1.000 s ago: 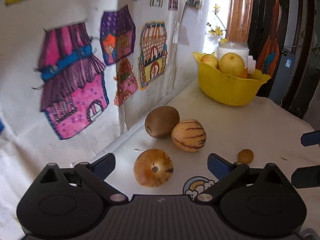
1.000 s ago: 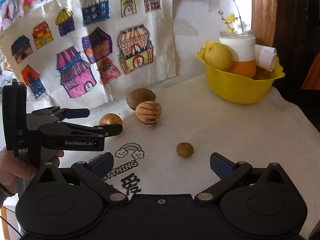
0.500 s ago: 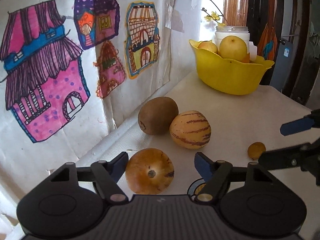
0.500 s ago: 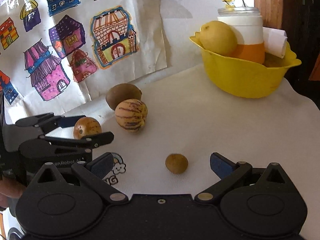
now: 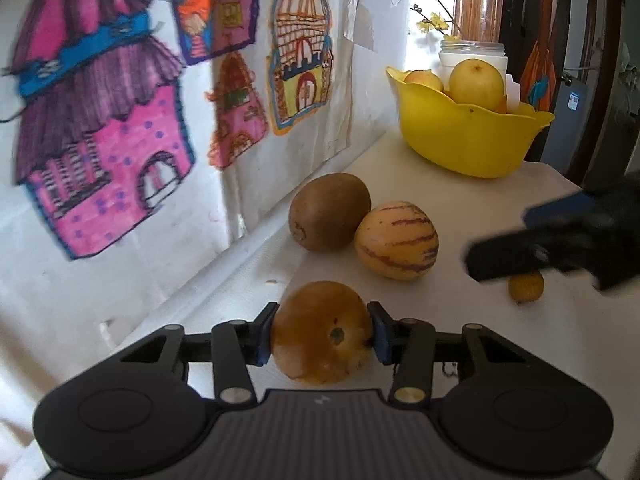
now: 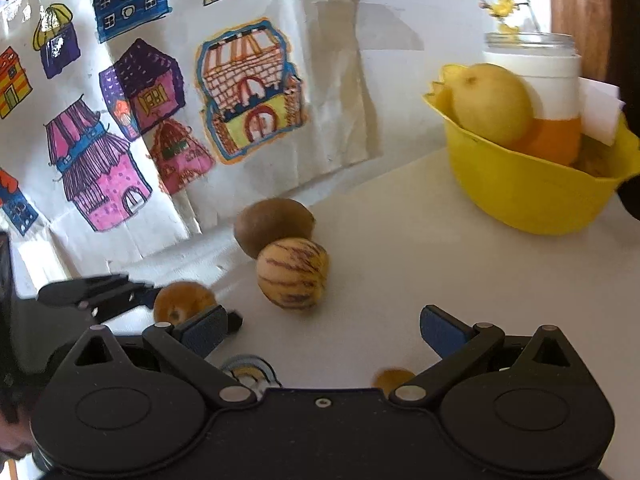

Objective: Organize fruits
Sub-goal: 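Close the left tool on the golden round fruit while the right tool grasps the striped pepino, then carry the golden round fruit and striped pepino over the metal tray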

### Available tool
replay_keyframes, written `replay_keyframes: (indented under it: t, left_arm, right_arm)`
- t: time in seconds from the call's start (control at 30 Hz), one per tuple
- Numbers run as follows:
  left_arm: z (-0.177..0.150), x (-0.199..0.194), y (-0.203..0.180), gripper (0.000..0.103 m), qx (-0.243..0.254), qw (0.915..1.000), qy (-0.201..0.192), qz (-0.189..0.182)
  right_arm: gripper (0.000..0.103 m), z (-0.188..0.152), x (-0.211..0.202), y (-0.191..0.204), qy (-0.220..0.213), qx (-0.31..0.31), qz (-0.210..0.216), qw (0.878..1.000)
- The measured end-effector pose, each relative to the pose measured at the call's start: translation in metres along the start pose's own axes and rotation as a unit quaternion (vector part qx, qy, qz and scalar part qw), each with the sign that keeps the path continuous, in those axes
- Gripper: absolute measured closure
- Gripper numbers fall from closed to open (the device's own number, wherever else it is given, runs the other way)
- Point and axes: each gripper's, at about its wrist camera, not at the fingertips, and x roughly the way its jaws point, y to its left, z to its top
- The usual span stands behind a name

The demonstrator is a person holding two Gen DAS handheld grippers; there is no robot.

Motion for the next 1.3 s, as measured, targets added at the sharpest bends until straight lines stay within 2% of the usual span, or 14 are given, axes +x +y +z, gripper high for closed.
replay_keyframes:
  t: [0.17, 0.37, 0.53, 0.7, 0.87, 1.13, 1.3]
  left_arm:
    - [-0.008, -0.023, 0.012, 0.053, -0.006, 0.9999, 0.001, 0.01]
    - [-0.014, -0.035, 0.024, 0.053, -0.023, 0.9997, 0.0, 0.014]
    - [-0.016, -0.033, 0.029, 0.052, -0.034, 0.9993, 0.004, 0.013]
    - [-0.018, -0.033, 0.03, 0.052, -0.037, 0.9993, 0.005, 0.01]
    - [-0.018, -0.031, 0.029, 0.052, -0.038, 0.9992, 0.008, 0.012]
    - [-0.016, -0.028, 0.027, 0.052, -0.038, 0.9991, 0.011, 0.015]
    - [-0.015, -0.036, 0.025, 0.052, -0.035, 0.9993, 0.004, 0.014]
  right_arm:
    - [0.003, 0.014, 0.025, 0.012, 0.011, -0.017, 0.008, 1.0]
    - [0.016, 0.018, 0.053, 0.019, 0.024, -0.03, 0.007, 0.999]
    - [0.025, 0.02, 0.061, 0.02, 0.026, -0.026, 0.008, 0.999]
    - [0.048, 0.02, 0.063, 0.02, 0.028, -0.023, 0.007, 0.999]
    - [0.049, 0.018, 0.066, 0.019, 0.028, -0.026, 0.004, 0.999]
    - [0.05, 0.005, 0.049, 0.031, 0.049, -0.049, 0.013, 0.998]
    - [0.05, -0.002, 0.029, 0.039, 0.046, -0.05, 0.015, 0.998]
